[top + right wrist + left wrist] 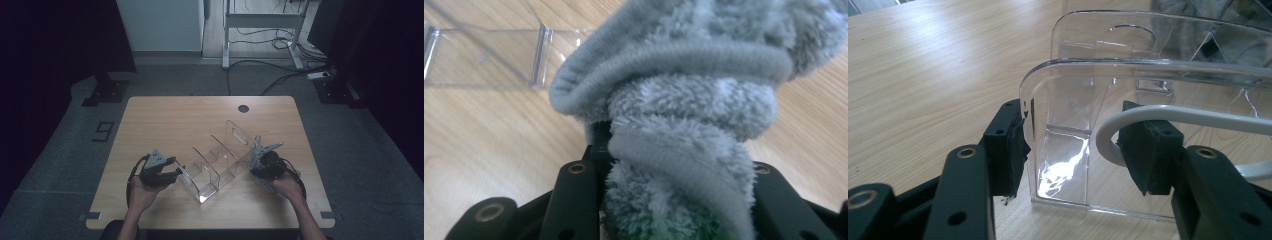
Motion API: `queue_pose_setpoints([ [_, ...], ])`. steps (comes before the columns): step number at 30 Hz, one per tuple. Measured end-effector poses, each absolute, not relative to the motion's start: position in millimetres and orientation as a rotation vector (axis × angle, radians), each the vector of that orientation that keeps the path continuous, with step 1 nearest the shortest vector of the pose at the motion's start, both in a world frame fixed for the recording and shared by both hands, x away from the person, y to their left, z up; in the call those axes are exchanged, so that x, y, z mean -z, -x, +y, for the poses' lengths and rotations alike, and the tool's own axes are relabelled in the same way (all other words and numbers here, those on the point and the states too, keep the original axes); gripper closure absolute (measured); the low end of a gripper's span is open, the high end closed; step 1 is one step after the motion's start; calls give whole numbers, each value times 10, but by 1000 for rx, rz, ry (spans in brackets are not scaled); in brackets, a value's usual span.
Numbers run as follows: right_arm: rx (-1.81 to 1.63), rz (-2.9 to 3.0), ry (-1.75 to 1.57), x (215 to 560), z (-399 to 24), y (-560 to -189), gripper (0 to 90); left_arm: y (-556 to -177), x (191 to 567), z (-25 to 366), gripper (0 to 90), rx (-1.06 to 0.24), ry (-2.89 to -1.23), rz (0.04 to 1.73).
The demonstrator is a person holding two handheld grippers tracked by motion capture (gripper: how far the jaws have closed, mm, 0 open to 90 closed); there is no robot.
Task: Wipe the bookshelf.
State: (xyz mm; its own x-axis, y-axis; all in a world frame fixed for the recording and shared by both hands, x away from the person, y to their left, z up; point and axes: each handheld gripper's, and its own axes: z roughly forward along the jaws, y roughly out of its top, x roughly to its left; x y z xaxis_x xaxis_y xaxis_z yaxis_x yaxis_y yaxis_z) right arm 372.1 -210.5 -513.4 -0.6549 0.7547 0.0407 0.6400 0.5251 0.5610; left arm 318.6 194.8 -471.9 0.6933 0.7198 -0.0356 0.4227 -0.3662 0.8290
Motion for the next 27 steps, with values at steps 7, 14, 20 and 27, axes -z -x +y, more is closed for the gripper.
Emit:
queue_pose_setpoints([
  [7, -903, 2538, -1215, 4997, -2238, -3561, 594, -3180, 4718, 1944, 458, -424, -2010, 884],
  [14, -965, 2617, -1109, 4914, -2062, -3389, 591, -3181, 4716, 1938, 459, -424, -2012, 881],
  [20, -1062, 2650, -1028, 4915, -1857, -3369, 580, -3182, 4708, 1920, 459, -421, -2021, 875],
  [27, -1090, 2632, -948, 4945, -1665, -3399, 577, -3181, 4698, 1897, 460, -420, -2032, 868],
])
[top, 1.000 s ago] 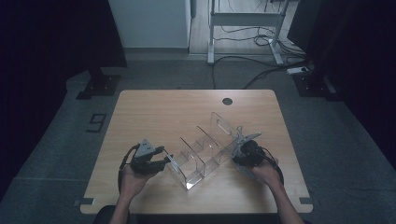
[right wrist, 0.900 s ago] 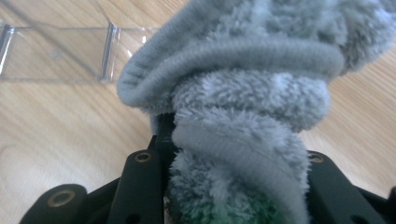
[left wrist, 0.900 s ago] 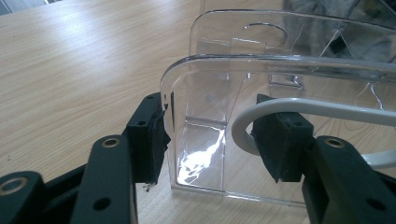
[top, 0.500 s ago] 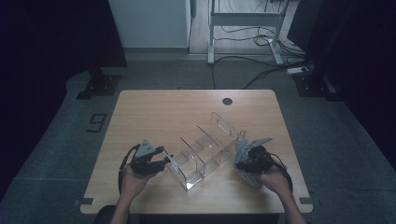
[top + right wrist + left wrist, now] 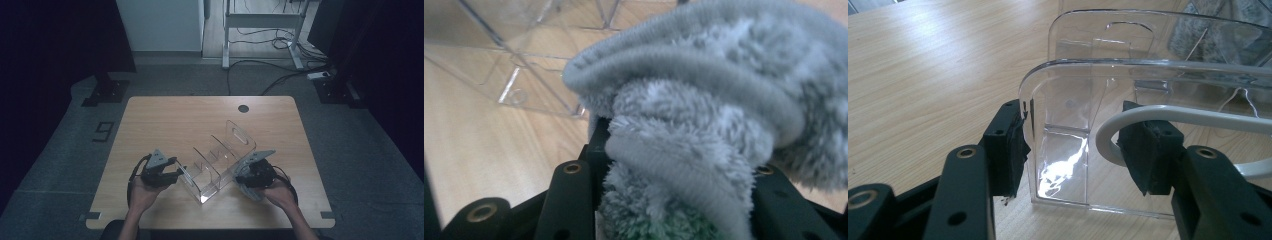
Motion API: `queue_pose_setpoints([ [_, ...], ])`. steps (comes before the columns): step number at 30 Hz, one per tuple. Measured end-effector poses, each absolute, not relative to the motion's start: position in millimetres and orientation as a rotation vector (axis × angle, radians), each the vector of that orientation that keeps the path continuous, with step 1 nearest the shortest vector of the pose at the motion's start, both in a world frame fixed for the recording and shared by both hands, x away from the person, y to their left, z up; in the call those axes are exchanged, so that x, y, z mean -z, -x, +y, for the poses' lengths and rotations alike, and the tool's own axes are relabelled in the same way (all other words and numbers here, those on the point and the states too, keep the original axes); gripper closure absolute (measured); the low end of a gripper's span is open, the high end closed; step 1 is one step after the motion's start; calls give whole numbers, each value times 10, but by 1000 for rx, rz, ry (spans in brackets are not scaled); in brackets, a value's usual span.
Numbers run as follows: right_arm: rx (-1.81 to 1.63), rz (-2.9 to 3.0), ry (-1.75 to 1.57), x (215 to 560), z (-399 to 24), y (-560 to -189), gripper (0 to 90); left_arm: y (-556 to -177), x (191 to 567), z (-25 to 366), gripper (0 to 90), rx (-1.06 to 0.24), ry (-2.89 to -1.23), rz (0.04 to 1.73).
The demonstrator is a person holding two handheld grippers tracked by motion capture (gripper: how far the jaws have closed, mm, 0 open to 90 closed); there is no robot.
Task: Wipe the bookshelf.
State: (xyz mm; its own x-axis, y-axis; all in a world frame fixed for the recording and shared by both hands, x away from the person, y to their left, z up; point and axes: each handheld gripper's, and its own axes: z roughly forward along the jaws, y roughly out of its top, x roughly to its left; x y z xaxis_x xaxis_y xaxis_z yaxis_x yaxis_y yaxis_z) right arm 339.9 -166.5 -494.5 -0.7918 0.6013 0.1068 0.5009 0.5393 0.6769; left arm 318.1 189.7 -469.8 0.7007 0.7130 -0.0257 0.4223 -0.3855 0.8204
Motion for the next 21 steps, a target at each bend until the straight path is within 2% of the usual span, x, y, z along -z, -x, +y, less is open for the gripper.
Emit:
queue_pose_setpoints([
  [21, -917, 2682, -947, 5237, -1460, -3572, 603, -3189, 4694, 1890, 460, -435, -2031, 887],
])
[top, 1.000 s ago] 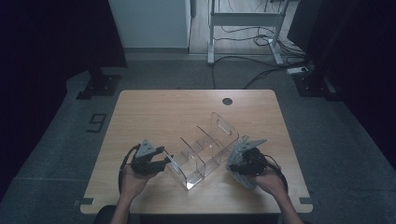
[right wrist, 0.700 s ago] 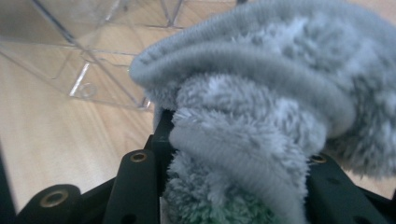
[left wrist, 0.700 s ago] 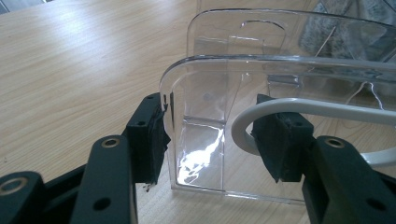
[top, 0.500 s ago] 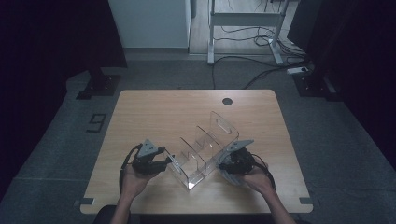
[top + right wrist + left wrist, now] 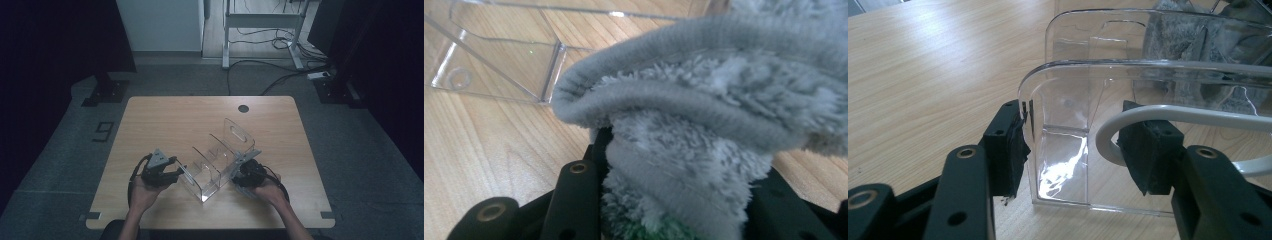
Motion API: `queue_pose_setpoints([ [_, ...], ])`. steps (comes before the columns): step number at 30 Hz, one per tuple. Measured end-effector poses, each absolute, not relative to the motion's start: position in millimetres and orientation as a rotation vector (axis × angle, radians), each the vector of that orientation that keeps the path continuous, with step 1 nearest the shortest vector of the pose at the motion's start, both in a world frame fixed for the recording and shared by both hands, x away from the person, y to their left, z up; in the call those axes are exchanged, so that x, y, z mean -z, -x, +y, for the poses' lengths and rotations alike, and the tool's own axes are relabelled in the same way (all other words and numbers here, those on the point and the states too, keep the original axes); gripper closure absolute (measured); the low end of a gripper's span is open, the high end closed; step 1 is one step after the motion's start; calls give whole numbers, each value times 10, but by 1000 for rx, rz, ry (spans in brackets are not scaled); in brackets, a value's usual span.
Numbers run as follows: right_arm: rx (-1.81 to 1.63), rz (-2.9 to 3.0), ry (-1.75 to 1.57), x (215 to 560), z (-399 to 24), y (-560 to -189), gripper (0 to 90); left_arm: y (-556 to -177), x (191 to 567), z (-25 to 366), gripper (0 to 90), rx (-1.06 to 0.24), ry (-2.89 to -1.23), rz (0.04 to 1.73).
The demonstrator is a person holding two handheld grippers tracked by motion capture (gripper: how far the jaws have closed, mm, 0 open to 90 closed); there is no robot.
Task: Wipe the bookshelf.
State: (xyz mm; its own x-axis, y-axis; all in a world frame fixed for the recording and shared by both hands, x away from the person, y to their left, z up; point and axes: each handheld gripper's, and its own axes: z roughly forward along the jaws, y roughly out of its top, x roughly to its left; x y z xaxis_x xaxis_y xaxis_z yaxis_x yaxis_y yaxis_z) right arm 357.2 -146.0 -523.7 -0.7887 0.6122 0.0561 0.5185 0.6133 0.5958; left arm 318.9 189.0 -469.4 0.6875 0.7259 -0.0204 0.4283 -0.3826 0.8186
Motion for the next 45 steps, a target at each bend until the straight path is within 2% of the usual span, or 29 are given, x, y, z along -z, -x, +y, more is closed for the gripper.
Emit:
queue_pose_setpoints([
  [14, -871, 2679, -966, 5221, -1472, -3536, 595, -3186, 4710, 1899, 459, -445, -2011, 903],
  [29, -917, 2709, -983, 5026, -1751, -3269, 591, -3186, 4720, 1912, 458, -446, -2002, 905],
  [35, -1052, 2775, -855, 4888, -1550, -3096, 590, -3187, 4719, 1913, 458, -447, -2000, 906],
  [45, -1135, 2762, -774, 4922, -1280, -3066, 586, -3186, 4713, 1899, 459, -444, -2007, 903],
])
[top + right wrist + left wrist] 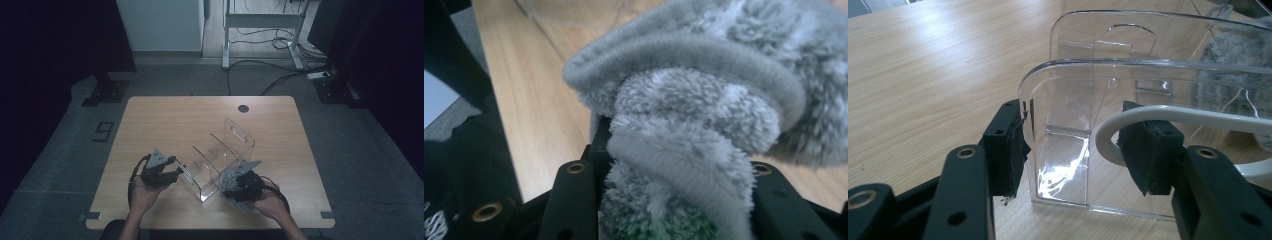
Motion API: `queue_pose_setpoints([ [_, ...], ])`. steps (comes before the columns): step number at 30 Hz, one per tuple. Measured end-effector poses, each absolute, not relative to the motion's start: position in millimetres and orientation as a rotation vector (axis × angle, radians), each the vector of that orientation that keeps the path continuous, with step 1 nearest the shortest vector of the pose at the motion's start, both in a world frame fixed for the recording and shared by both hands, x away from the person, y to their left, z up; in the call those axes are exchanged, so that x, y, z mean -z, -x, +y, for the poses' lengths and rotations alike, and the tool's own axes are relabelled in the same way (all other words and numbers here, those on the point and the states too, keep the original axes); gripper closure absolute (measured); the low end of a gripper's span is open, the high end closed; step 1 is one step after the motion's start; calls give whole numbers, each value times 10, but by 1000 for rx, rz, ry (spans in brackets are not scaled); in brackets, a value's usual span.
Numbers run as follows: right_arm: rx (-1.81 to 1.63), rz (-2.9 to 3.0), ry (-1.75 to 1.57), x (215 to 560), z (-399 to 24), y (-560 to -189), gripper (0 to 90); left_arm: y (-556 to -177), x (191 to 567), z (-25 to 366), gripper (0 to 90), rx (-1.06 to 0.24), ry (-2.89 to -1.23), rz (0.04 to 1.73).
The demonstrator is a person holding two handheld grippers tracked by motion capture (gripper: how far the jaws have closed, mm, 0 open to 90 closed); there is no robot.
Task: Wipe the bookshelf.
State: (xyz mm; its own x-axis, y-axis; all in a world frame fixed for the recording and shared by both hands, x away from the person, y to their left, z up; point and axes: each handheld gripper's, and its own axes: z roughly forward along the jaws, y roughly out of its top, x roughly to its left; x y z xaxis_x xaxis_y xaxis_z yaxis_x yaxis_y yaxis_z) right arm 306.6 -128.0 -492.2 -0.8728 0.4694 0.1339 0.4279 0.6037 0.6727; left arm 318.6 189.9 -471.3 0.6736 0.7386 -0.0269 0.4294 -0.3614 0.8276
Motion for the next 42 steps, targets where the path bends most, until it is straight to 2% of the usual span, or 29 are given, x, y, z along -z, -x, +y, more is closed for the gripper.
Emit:
queue_pose_setpoints([
  [15, -1054, 2690, -734, 4988, -1049, -3104, 602, -3191, 4700, 1878, 459, -448, -2018, 909],
  [27, -912, 2722, -783, 5239, -915, -3179, 604, -3191, 4703, 1881, 459, -455, -2009, 925],
  [37, -903, 2736, -789, 5214, -942, -3164, 596, -3188, 4708, 1883, 457, -465, -2005, 929],
  [42, -896, 2754, -804, 5158, -1083, -3067, 595, -3184, 4713, 1884, 458, -467, -2000, 933],
])
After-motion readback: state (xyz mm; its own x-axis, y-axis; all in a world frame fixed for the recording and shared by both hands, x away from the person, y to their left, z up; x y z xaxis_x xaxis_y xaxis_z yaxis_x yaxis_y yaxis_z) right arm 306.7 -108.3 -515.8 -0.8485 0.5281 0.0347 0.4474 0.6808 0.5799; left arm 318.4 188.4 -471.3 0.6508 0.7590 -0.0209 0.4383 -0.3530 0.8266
